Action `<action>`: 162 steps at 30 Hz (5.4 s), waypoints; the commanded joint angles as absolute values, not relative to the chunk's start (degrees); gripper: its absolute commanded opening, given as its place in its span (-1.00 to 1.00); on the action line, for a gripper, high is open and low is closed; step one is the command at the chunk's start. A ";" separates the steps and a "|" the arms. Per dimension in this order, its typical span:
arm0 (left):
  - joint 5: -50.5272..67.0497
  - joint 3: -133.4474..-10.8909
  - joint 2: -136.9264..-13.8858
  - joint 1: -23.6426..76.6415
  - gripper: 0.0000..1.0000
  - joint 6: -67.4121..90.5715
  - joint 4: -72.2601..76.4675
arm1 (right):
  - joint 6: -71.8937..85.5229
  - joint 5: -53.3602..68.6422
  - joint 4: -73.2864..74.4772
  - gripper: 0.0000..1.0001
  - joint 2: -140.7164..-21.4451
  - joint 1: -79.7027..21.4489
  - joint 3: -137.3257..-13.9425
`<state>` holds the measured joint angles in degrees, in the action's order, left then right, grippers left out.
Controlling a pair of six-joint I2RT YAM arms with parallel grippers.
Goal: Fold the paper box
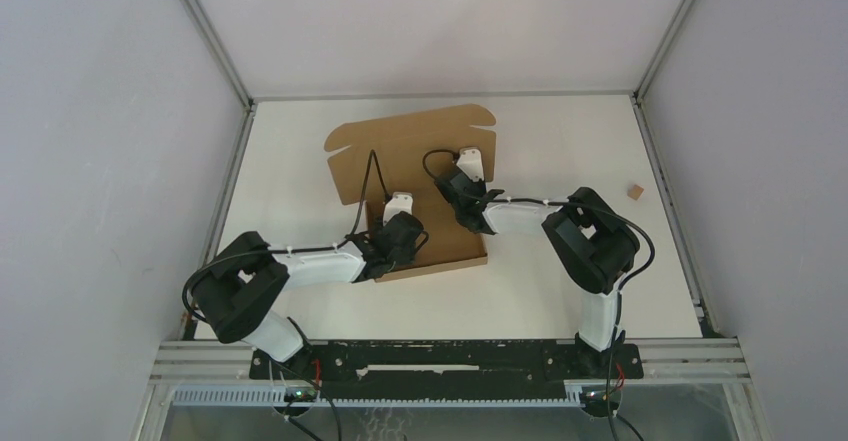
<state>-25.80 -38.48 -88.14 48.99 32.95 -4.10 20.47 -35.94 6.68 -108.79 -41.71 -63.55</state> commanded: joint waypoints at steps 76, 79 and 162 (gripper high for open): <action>-22.21 -37.40 -88.74 49.46 0.02 31.80 -11.96 | 25.00 -36.19 23.03 0.14 -95.22 -45.18 -57.80; -23.03 -39.62 -85.07 49.77 0.08 31.35 -14.84 | 24.12 -35.25 23.96 0.27 -89.90 -44.71 -57.28; -10.98 -57.45 -87.09 43.37 0.99 27.59 -17.10 | 16.10 -17.20 27.66 0.21 -113.00 17.60 -82.61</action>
